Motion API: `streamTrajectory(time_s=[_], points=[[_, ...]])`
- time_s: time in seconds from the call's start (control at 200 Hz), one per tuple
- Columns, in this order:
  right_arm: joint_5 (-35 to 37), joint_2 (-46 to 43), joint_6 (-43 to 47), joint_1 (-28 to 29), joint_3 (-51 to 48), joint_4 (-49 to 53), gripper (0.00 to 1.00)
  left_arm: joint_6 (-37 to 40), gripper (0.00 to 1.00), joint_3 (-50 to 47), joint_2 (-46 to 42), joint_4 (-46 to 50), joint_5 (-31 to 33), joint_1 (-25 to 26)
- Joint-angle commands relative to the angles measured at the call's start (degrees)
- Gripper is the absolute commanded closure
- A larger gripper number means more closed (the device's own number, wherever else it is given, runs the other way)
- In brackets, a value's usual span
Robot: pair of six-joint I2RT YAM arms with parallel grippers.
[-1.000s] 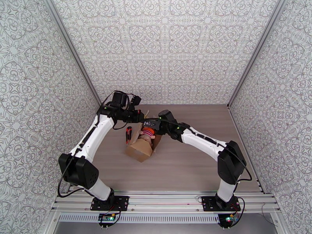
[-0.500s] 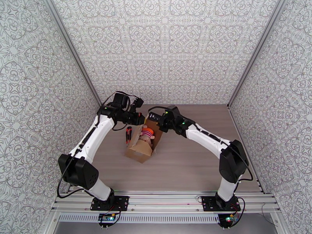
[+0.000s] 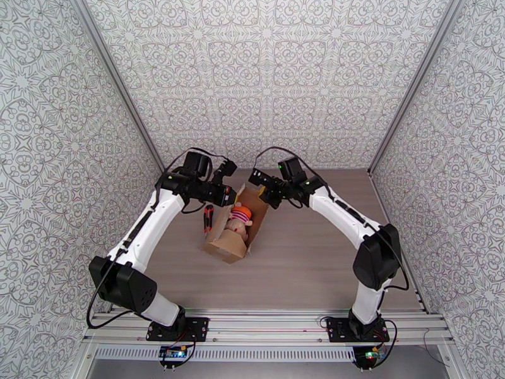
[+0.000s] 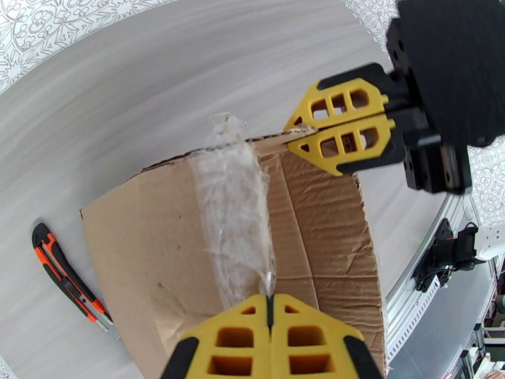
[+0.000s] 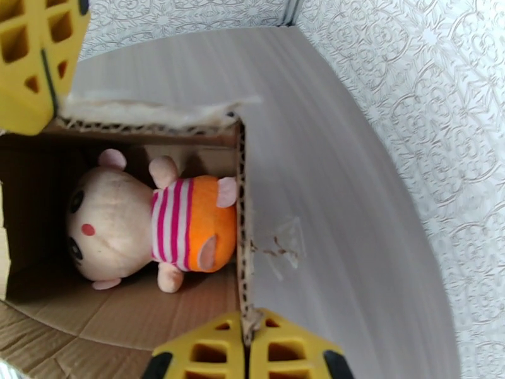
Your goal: Unpack the express box
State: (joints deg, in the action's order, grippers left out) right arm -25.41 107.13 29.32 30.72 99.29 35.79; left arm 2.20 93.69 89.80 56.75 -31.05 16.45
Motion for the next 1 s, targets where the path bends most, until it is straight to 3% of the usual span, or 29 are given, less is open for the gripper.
streamTrajectory(time_s=[0.0,0.135,0.26,0.315,0.38,0.47,0.605,0.8,0.99], points=[[-3.5,3.0,-2.2,-1.5,3.1,6.1,0.92,0.8,1.0,-0.7,-2.9,-1.1,-0.4,0.6],[-4.6,4.4,-3.6,-1.6,5.5,7.7,0.86,-0.1,1.0,-0.1,-2.9,-3.1,-0.6,0.9],[-0.8,5.0,-5.7,-1.6,8.2,9.4,0.81,-1.2,1.0,0.3,-3.0,-4.5,-0.1,1.3],[2.0,4.1,-7.1,-1.5,8.4,8.4,0.72,-1.4,1.0,0.6,-3.0,-4.5,0.8,1.3],[3.4,2.4,-8.3,-1.5,7.7,6.5,0.67,-1.6,1.0,0.8,-2.9,-4.6,1.7,1.4],[5.5,0.2,-10.6,-1.6,6.6,3.1,0.48,-1.8,1.0,1.4,-2.4,-4.8,3.1,1.6],[10.0,-2.5,-12.7,-1.6,6.0,-0.2,0.33,-1.9,1.0,2.4,-1.7,-4.8,4.9,1.7],[14.4,-7.2,-13.9,-1.5,6.1,-4.4,0.27,-2.5,1.0,4.0,-0.5,-4.9,7.3,1.9],[8.5,-10.1,-13.9,-0.9,7.9,-5.4,0.3,-3.4,1.0,5.1,0.0,-5.3,10.1,2.1]])
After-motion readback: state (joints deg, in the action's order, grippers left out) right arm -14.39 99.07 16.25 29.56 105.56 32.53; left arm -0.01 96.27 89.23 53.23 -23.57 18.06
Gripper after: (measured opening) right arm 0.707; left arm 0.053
